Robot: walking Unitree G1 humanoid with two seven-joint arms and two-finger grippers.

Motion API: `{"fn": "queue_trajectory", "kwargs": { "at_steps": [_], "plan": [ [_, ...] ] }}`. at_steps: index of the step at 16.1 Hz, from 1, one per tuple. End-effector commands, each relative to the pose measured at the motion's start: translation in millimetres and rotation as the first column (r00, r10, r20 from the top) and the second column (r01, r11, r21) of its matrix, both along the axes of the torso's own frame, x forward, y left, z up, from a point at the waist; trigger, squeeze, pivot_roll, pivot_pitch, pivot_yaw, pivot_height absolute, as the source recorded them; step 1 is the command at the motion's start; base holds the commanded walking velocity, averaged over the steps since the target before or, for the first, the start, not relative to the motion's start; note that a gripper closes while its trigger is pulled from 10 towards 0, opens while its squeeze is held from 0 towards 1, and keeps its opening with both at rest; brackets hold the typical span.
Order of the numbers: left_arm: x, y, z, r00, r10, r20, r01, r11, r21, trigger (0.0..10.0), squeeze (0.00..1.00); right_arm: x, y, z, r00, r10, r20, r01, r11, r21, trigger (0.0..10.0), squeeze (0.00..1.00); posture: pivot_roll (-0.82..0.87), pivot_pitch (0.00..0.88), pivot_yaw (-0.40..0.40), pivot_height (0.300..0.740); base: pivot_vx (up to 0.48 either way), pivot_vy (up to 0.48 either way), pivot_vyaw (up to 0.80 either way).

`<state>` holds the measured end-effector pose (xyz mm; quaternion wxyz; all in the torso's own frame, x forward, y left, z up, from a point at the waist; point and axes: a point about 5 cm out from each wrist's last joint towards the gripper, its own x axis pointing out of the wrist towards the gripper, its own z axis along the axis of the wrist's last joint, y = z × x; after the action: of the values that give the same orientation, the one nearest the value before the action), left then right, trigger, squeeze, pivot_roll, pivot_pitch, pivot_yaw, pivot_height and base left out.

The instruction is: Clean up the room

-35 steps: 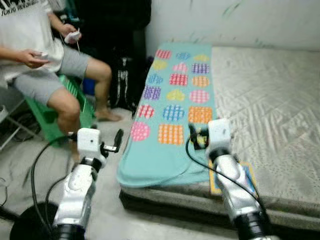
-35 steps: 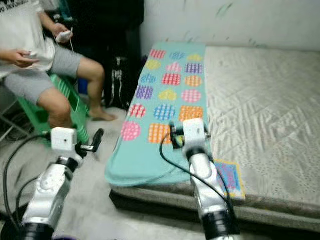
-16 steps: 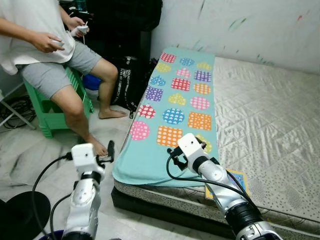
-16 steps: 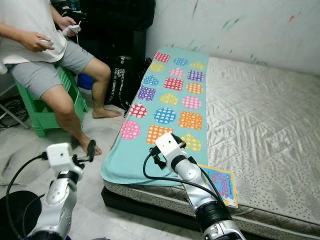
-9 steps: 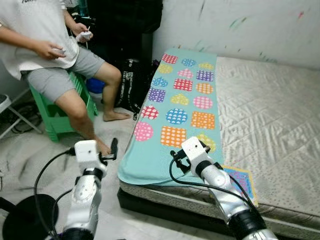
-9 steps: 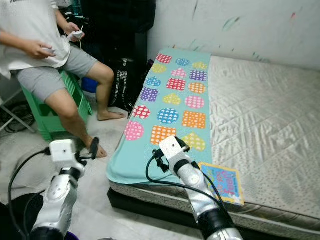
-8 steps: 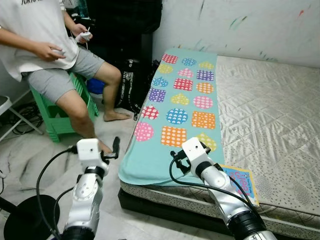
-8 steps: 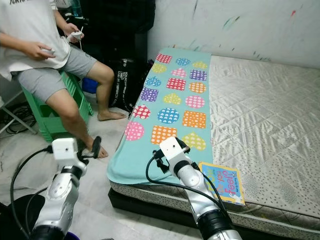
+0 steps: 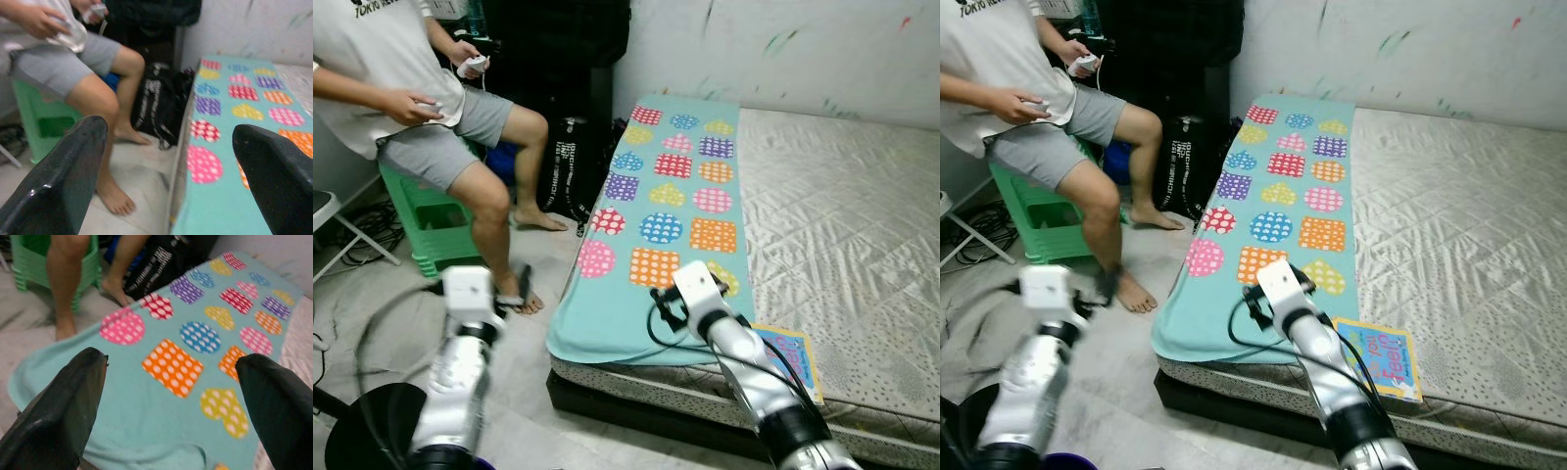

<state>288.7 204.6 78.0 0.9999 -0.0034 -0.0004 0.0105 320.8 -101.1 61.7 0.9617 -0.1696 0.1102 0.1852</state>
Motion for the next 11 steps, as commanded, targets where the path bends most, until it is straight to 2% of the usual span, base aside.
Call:
{"fn": "queue_trajectory", "kwargs": {
  "at_steps": [1,3,6,8,11],
  "plan": [
    [-1.1,5.4,2.4,1.0,0.019,-0.001,-0.019,1.0,0.015,10.0,0.0,3.2,3.0,0.5,1.0,-0.002,-0.001,0.002,1.0,0.01,10.0,0.0,0.18,0.0,0.006,0.74,0.0,0.0,0.0],
    [-9.5,11.2,2.2,0.998,0.062,0.011,-0.062,0.998,0.014,10.0,0.0,9.4,11.4,8.7,0.999,0.027,0.02,-0.027,0.999,0.021,10.0,0.0,0.18,0.0,-0.022,0.74,0.0,0.0,0.0],
    [-9.1,6.5,-2.7,0.998,0.069,-0.003,-0.069,0.998,-0.01,10.0,0.0,7.8,13.4,11.0,0.998,0.048,0.042,-0.048,0.999,0.016,10.0,0.0,0.14,0.0,0.004,0.74,0.0,0.0,0.0],
    [-2.3,-9.5,-5.8,1.0,-0.001,-0.024,0.0,1.0,-0.02,10.0,0.0,4.4,4.9,10.0,0.998,-0.005,0.058,0.003,0.999,0.036,10.0,0.0,0.06,0.0,0.056,0.74,0.0,0.0,0.0],
    [4.5,-31.5,-8.2,0.995,-0.082,-0.051,0.08,0.996,-0.025,10.0,0.0,-1.0,-3.1,7.2,0.995,-0.067,0.068,0.062,0.996,0.07,10.0,0.0,0.02,0.0,0.088,0.74,0.0,0.0,0.0]
  ]
}}
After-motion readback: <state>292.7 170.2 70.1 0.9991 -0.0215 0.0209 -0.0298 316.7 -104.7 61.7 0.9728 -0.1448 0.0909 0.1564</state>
